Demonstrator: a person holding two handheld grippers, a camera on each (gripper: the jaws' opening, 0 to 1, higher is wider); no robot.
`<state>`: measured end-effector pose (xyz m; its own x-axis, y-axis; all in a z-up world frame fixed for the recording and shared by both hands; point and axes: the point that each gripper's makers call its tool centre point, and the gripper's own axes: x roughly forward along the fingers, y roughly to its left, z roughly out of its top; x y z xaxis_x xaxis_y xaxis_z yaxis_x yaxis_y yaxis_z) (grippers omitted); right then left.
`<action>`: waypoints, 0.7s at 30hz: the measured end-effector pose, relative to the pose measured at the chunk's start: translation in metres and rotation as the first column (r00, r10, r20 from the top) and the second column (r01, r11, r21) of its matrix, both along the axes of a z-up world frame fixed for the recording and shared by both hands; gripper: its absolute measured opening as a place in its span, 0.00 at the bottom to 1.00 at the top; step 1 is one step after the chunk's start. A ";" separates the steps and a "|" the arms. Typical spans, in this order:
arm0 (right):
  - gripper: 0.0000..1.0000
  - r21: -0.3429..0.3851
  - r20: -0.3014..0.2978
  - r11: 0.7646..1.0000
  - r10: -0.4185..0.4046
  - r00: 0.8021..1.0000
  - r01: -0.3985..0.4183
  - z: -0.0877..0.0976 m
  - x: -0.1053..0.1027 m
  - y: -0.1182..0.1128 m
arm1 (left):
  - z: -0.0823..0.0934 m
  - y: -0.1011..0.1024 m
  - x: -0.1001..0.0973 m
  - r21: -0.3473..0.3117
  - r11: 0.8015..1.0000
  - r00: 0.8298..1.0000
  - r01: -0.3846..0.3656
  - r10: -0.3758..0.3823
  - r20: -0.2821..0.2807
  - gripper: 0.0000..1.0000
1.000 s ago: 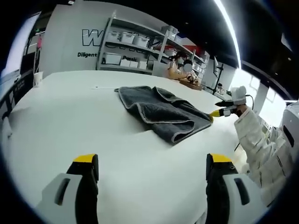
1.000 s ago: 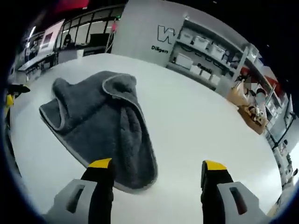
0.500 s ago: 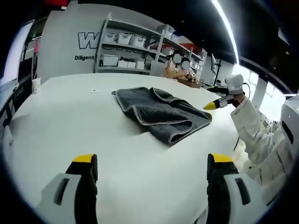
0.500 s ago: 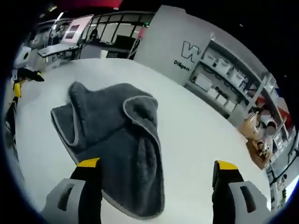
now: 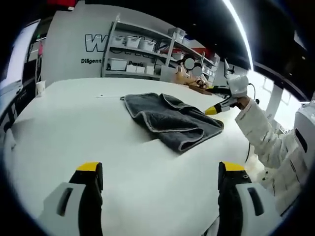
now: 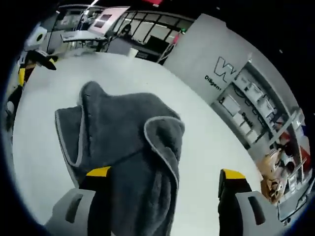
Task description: Open the folded towel by lifting each exposed corner and separating the folded layers until the towel lies flat within the target outline without major curled edges
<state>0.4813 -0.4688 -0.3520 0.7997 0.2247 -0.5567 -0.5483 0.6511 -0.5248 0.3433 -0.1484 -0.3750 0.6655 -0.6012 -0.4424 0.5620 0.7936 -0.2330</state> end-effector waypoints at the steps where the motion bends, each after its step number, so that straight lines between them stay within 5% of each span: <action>1: 0.82 -0.011 0.004 1.000 0.003 1.000 -0.003 -0.001 0.002 0.001 | 0.000 0.001 0.000 -0.001 1.000 1.000 -0.002 0.002 0.000 0.96; 7: 0.65 -0.070 0.020 0.995 0.069 0.997 -0.068 -0.009 0.015 0.014 | -0.002 0.003 0.001 -0.003 1.000 1.000 -0.008 0.008 -0.003 0.96; 21: 0.49 -0.235 0.021 0.956 0.188 0.982 -0.178 -0.032 0.038 0.031 | -0.004 0.008 0.000 -0.014 1.000 1.000 -0.025 0.025 -0.003 0.96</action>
